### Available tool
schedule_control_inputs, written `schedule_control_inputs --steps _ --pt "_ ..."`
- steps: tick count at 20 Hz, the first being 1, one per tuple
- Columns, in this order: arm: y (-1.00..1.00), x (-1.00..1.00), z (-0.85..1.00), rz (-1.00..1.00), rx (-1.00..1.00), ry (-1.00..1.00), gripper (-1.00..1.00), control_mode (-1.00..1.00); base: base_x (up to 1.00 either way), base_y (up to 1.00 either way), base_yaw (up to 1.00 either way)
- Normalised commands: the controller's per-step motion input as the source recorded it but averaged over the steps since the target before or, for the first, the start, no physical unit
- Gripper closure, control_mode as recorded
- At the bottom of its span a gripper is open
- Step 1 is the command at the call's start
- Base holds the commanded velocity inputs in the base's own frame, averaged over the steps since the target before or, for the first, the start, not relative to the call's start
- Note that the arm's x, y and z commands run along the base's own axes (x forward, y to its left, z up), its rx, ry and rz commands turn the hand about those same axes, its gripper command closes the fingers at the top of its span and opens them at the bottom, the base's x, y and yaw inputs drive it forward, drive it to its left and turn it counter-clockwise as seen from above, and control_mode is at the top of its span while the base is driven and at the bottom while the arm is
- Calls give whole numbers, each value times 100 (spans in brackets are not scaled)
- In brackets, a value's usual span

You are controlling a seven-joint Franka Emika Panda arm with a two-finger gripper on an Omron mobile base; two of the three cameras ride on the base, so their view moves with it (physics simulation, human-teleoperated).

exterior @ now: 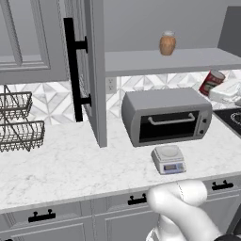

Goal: Pick the canned food and place it on the digital scale for weighing, and close the cabinet.

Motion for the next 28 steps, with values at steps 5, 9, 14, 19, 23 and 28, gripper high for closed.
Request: schedule_control_inputs --steps 5,9,14,19,23,28 --pt "63 -20 -91 30 -17 -3 100 -100 0 0 0" --pt "36 22 -97 16 -18 -2 100 -100 0 0 0" --pt "4 46 -97 11 -16 0 100 -100 0 0 0" --pt "-10 25 -99 17 -9 2 100 -100 0 0 0" --pt "0 24 -64 7 -1 14 100 -100 0 0 0" --pt "-7 27 -53 4 0 12 100 -100 0 0 0"
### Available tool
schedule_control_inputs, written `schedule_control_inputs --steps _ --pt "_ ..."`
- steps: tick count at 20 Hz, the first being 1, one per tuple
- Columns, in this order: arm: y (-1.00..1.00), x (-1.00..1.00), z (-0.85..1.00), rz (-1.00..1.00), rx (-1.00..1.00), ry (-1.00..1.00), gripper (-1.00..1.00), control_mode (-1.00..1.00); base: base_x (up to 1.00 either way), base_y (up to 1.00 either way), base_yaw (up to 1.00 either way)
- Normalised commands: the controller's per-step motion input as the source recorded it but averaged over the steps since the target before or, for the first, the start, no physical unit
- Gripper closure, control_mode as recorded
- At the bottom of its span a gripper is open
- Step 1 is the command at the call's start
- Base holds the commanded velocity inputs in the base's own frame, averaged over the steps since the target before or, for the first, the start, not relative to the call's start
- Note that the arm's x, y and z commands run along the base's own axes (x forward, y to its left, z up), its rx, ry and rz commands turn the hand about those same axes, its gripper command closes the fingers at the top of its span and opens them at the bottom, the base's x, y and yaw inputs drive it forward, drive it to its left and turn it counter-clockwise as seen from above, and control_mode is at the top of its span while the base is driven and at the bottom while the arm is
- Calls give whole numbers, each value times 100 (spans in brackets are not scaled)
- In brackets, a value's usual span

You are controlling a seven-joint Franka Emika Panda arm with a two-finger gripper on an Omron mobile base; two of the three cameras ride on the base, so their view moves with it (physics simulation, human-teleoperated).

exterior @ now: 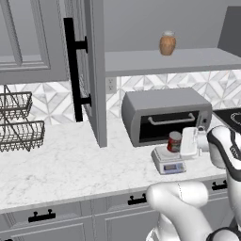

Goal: Pick the canned food and place it on the digital scale for weighing, and close the cabinet.

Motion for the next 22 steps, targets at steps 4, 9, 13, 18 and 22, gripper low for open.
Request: schedule_control_inputs --steps 4,9,13,18,22 --pt "-2 30 -39 0 0 7 100 -100 0 0 0" --pt "-15 16 -28 2 0 0 100 -100 0 0 0" --pt "-21 8 -24 1 1 0 100 -100 0 0 0" --pt "-4 24 -31 0 0 0 100 -100 0 0 0" --pt "-1 26 -20 0 0 0 100 -100 0 0 0"
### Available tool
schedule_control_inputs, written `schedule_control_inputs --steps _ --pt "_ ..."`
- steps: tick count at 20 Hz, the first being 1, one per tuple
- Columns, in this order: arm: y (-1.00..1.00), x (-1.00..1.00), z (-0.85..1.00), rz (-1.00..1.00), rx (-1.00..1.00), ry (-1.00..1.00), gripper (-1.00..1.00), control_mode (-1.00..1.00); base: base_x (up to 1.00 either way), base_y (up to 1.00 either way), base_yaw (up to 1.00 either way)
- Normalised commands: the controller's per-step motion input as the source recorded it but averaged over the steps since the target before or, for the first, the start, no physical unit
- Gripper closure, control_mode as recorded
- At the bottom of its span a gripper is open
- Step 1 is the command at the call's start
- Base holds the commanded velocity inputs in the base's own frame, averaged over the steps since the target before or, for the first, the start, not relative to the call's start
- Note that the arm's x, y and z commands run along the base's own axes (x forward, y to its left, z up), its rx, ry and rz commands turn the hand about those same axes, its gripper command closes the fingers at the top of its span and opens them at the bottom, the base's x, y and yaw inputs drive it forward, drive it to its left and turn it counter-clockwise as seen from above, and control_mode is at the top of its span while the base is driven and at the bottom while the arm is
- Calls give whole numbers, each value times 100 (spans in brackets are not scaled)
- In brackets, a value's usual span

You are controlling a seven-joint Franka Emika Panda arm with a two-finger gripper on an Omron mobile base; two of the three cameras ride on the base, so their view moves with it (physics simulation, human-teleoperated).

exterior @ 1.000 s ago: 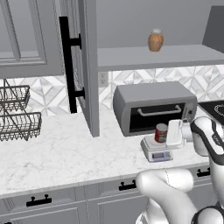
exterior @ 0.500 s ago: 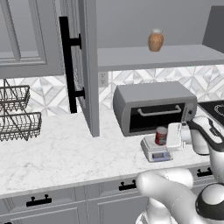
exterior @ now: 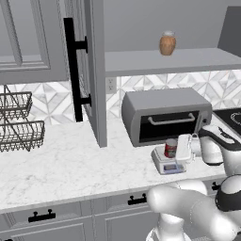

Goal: Pick the canned food and place it on the digital scale for weighing, and close the cabinet.

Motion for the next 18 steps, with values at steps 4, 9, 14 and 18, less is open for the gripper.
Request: schedule_control_inputs --steps 4,9,14,18 --pt "0 20 -24 0 0 0 100 -100 0 0 0" --pt "0 18 -25 0 0 -1 100 -100 0 0 0" --pt "0 5 -15 0 0 -3 -100 -100 0 0 0" --pt "0 0 -4 0 0 0 -100 -100 0 0 0"
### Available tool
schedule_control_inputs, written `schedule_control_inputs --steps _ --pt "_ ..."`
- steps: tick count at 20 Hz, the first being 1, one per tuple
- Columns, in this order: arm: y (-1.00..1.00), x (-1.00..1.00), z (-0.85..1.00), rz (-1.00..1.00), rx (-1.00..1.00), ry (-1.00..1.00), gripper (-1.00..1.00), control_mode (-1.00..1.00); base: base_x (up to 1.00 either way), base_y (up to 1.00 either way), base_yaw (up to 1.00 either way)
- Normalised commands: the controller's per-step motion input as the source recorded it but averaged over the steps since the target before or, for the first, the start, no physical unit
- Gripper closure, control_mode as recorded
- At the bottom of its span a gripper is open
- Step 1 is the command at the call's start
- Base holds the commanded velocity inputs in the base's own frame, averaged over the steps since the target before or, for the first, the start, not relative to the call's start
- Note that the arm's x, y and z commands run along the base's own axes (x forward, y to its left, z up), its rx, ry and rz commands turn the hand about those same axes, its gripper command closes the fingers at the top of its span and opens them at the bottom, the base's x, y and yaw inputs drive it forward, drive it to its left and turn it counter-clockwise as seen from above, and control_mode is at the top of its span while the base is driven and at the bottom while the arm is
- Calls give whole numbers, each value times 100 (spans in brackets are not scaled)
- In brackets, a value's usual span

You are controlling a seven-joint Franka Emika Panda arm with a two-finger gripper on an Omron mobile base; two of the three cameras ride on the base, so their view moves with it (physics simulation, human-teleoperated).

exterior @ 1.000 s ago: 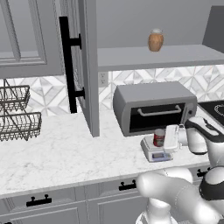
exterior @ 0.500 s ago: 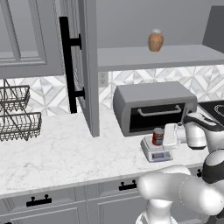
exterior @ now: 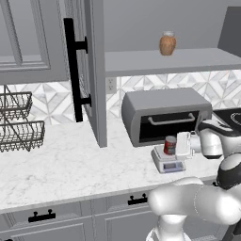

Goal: Pick the canned food and place it on the digital scale for weighing, and close the cabinet.

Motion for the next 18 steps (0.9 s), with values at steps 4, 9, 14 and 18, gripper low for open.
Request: schedule_control_inputs --steps 4,9,14,18 --pt "0 -1 0 0 0 0 -100 -100 0 0 0" --pt "-2 -11 3 0 0 -7 -100 -100 0 0 0" --pt "-27 -17 7 0 1 -13 -100 -100 0 0 0" --pt "-47 -41 25 -1 4 -24 -100 -100 0 0 0"
